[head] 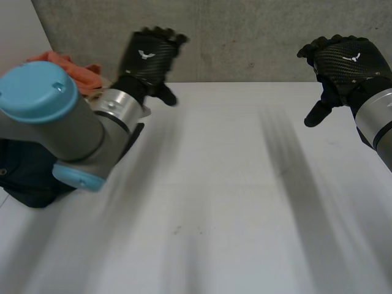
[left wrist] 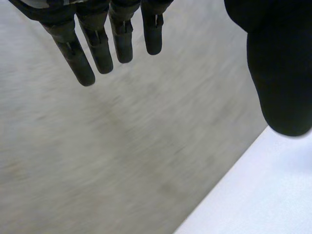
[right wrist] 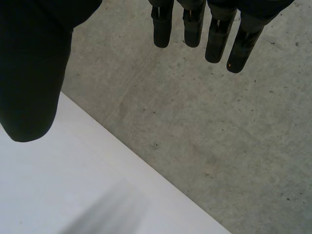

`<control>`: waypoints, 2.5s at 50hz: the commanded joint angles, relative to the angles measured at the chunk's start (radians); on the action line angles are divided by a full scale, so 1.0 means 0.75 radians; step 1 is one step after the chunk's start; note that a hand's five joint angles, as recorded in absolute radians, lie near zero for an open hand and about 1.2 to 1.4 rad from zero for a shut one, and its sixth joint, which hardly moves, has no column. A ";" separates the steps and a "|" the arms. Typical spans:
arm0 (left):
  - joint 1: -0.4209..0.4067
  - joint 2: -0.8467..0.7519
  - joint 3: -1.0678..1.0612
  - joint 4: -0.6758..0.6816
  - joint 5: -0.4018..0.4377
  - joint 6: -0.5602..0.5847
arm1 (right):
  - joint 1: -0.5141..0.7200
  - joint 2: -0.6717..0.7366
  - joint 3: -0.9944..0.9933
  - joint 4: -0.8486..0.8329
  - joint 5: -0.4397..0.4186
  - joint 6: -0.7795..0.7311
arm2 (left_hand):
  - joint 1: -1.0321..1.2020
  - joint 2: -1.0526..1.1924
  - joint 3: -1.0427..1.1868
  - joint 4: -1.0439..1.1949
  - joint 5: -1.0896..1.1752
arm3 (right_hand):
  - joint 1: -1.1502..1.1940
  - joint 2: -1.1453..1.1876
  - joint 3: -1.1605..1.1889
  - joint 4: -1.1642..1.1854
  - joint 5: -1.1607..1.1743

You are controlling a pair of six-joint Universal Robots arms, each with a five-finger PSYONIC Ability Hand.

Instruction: Fold the laundry.

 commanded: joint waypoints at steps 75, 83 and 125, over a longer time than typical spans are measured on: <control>-0.125 0.073 0.046 -0.033 0.167 -0.371 | 0.000 0.038 -0.004 -0.002 -0.001 0.001 | 1.514 1.463 1.450 1.462 1.478 | -0.024 -0.062 -0.053 -0.079 -0.087; -0.367 -0.121 -0.010 -0.054 0.165 -0.406 | -0.006 0.025 -0.023 -0.002 -0.017 0.001 | 0.032 -0.019 -0.032 -0.020 -0.004 | -0.024 -0.062 -0.053 -0.079 -0.087; 0.320 -0.287 -0.116 -0.342 0.253 0.322 | 0.303 0.424 0.309 -0.057 -0.105 0.224 | 0.207 0.156 0.143 0.156 0.171 | 0.040 0.002 0.011 -0.014 -0.022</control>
